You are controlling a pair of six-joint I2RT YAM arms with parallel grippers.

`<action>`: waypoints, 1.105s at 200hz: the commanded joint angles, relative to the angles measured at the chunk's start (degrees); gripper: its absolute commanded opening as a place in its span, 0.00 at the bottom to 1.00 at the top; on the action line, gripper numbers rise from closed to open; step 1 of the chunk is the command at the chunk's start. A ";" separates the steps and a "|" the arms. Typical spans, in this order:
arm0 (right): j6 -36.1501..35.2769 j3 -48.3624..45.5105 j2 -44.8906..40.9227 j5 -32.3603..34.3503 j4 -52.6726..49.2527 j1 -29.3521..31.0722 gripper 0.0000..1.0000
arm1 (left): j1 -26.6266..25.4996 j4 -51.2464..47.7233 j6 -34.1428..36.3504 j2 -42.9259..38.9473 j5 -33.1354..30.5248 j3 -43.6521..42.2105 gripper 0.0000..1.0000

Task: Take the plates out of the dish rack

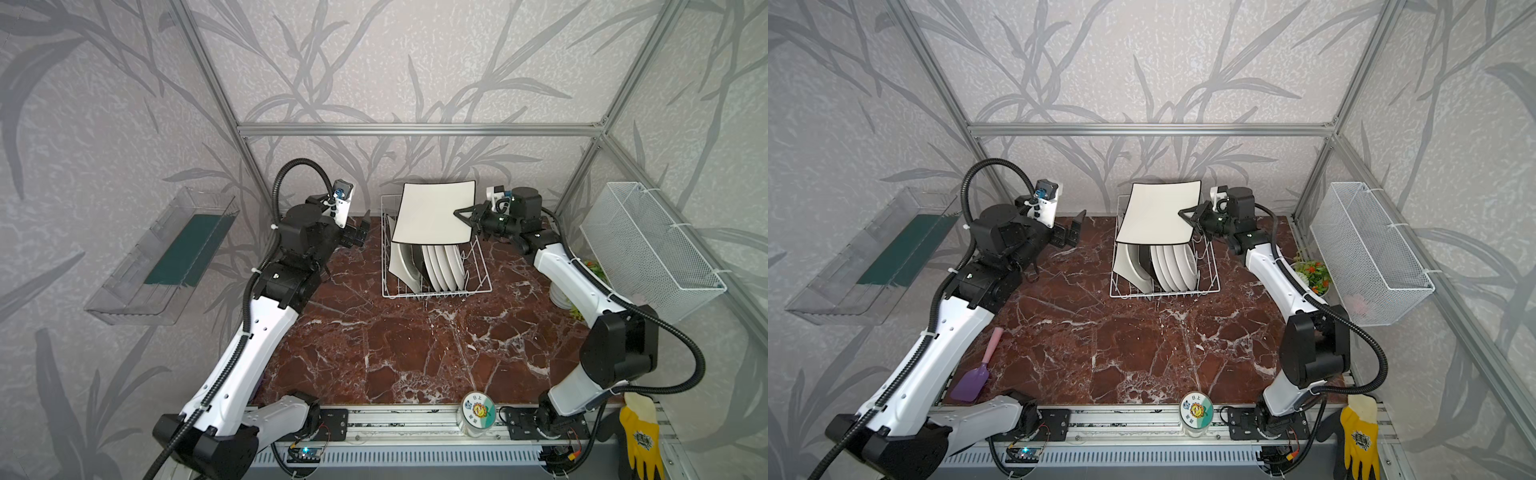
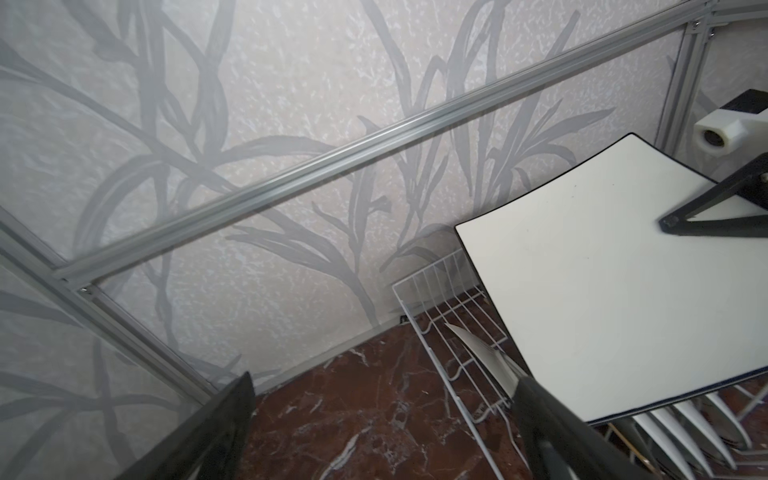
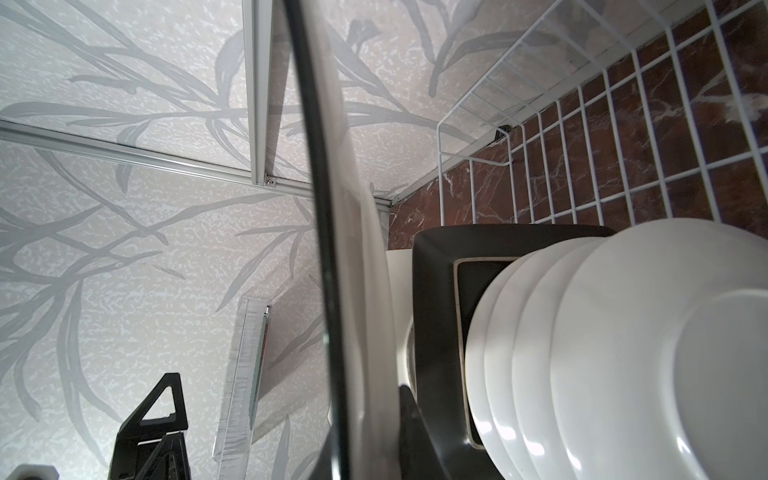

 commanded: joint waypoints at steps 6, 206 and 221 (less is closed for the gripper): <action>-3.41 0.61 -5.43 -4.18 10.28 0.06 0.00 | 1.97 -11.79 -10.36 4.29 12.62 4.09 0.99; -1.95 -1.74 -3.10 -13.62 29.78 0.36 0.00 | 7.34 -7.23 -28.66 23.41 56.57 12.88 0.99; -1.97 -1.77 -2.91 -13.87 30.00 0.66 0.00 | 7.33 -4.59 -30.28 23.75 57.62 12.60 0.98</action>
